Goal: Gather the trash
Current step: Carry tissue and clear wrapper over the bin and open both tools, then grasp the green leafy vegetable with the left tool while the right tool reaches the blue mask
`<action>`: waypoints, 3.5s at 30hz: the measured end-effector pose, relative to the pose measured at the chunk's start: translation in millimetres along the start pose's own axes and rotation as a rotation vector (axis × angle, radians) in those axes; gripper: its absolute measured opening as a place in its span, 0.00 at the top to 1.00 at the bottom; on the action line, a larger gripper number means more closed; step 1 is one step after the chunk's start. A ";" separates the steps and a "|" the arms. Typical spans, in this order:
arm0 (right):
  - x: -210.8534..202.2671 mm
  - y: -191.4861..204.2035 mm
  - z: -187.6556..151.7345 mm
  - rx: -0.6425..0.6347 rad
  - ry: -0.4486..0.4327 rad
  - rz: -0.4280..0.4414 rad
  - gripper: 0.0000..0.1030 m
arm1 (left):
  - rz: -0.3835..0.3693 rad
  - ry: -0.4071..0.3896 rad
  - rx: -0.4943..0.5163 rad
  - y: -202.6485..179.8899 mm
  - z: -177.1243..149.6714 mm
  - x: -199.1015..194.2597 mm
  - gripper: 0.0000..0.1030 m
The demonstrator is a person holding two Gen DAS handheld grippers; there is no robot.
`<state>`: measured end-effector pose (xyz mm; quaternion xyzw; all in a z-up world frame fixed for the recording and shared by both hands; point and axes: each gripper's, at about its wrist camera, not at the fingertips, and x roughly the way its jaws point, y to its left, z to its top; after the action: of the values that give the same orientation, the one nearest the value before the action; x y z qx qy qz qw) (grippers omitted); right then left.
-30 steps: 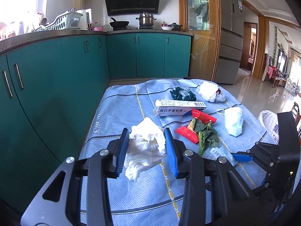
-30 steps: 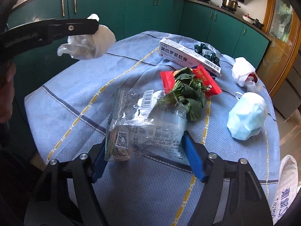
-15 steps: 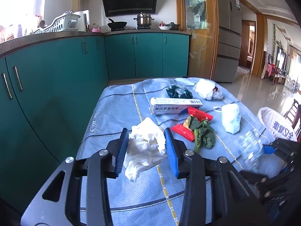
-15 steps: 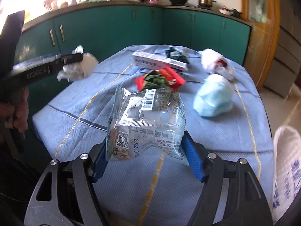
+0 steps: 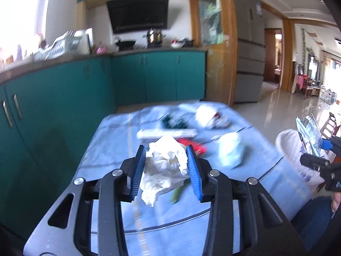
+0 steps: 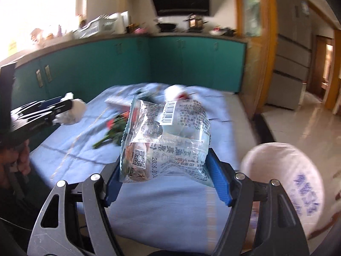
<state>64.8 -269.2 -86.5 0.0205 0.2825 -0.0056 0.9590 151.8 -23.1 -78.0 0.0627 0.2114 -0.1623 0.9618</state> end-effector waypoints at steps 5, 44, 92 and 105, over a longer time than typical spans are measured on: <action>-23.7 -70.5 -5.1 0.098 -0.018 -0.151 0.31 | -0.140 -0.011 0.002 -54.0 21.3 7.9 0.61; -4.3 -140.1 -15.9 0.236 0.017 -0.277 0.12 | -0.225 0.068 0.225 -136.6 24.6 85.8 0.16; 158.4 56.6 19.9 -0.105 0.205 0.034 0.40 | -0.046 0.342 0.035 15.1 -41.5 122.4 0.30; 158.4 52.6 20.9 -0.079 0.198 0.023 0.36 | -0.206 0.364 0.002 7.8 -46.0 111.5 0.87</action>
<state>210.5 -217.5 -152.9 -0.0137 0.3755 0.0187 0.9265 232.3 -38.9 -166.7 0.0698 0.3867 -0.2459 0.8861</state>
